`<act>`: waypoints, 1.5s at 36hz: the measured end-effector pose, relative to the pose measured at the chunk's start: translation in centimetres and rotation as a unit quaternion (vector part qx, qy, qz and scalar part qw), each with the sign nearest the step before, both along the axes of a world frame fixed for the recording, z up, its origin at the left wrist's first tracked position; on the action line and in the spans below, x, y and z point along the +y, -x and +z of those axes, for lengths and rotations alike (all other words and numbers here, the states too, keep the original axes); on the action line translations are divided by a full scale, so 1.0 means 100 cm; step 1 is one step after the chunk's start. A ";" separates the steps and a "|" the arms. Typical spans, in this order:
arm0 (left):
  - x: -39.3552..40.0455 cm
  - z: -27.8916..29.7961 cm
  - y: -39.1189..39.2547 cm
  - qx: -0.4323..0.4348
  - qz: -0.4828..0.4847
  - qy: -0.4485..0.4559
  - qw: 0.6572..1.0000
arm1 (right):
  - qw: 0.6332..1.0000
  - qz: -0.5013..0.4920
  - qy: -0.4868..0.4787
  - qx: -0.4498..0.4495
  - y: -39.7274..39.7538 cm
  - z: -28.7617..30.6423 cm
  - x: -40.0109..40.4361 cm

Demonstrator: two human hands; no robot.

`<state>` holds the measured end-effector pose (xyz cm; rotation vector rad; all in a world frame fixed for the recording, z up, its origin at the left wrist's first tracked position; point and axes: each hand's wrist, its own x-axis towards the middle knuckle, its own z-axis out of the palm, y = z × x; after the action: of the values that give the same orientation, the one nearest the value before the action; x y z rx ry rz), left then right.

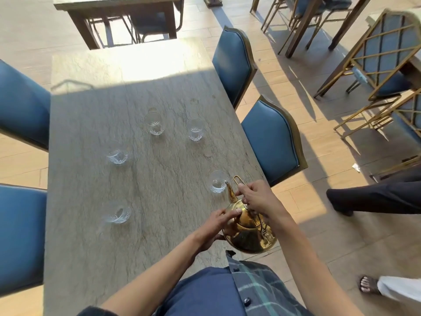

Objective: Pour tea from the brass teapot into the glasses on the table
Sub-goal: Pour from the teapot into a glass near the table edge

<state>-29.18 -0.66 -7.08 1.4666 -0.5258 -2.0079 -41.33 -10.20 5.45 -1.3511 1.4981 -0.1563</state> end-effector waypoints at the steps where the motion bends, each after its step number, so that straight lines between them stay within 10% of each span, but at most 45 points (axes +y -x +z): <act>1: 0.000 0.001 0.000 0.001 0.000 0.000 1.000 | 1.000 0.000 -0.001 0.001 0.000 0.000 0.000; 54: 0.001 -0.004 -0.010 0.005 -0.018 0.004 1.000 | 1.000 -0.011 -0.003 0.016 -0.011 0.008 0.007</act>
<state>-28.21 -0.52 -7.48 1.4509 -0.5586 -2.0371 -40.19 -9.47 6.23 -1.3377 1.5405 -0.1443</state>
